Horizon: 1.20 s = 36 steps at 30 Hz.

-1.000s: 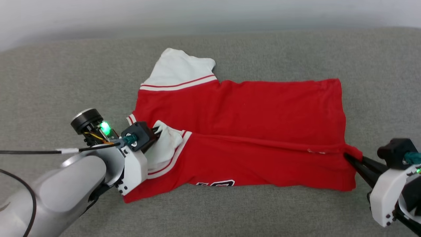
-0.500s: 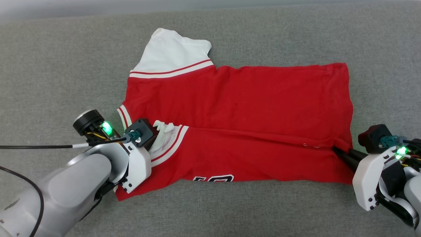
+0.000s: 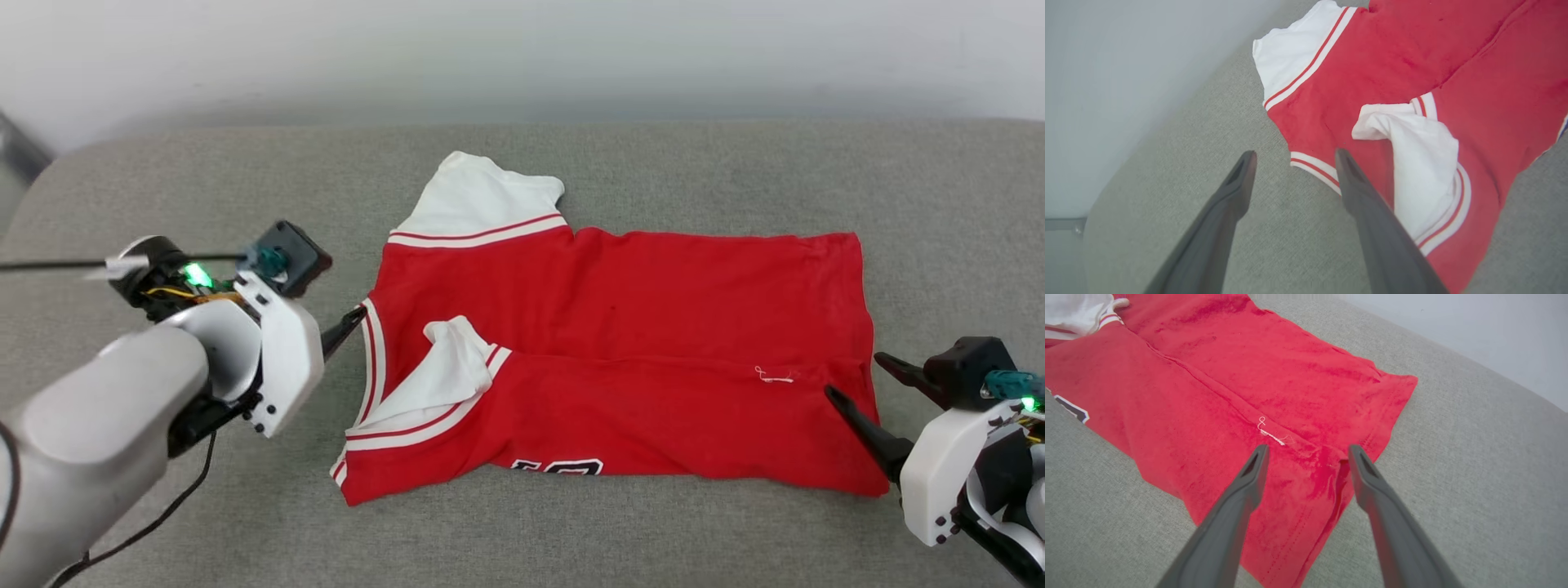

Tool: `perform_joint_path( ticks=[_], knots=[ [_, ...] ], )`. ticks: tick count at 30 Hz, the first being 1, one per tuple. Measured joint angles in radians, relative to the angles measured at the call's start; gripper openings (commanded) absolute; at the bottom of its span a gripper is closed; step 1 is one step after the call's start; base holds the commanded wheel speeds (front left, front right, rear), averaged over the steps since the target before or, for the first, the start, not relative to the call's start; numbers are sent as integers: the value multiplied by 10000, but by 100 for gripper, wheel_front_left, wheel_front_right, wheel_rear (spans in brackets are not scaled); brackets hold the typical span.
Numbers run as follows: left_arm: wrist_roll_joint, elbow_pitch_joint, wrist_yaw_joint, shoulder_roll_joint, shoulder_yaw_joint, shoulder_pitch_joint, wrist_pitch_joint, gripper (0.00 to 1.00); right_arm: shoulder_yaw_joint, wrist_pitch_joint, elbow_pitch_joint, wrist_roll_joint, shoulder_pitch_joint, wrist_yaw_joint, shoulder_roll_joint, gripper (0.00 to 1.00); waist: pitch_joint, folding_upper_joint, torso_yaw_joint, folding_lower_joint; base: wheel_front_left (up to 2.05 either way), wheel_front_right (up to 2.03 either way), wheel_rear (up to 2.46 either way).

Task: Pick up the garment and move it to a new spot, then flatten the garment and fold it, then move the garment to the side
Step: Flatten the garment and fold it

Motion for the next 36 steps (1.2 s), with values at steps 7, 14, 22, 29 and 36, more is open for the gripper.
perform_joint_path(
  ticks=[7, 14, 22, 29, 36],
  knots=[
    [-2433, -1143, 142, 537, 104, -253, 4713, 100, -385, 219, -368, -282, 399, 0, 224, 100, -393, 0, 108, 0, 0, 0, 0],
    [-3260, -1808, 401, 362, 8, -181, 7156, 100, -431, 397, -531, -351, 493, 0, 311, 100, -403, 0, 77, 0, 0, 0, 0],
    [-2951, -1639, 449, 4, -59, 301, 8004, 100, -176, 466, -548, -408, 182, 0, 460, 100, 15, 0, -178, 0, 0, 0, 0],
    [-2683, -750, 393, -257, -58, 701, 7716, 100, 113, 405, -420, -443, -205, 0, 608, 100, 550, 0, -459, 0, 0, 0, 0],
    [-2255, -274, 86, -466, 96, 830, 7739, 0, 418, 408, -257, -502, -594, 0, 545, 100, 772, 1, -617, -1, 0, 0, 0]
  ],
)
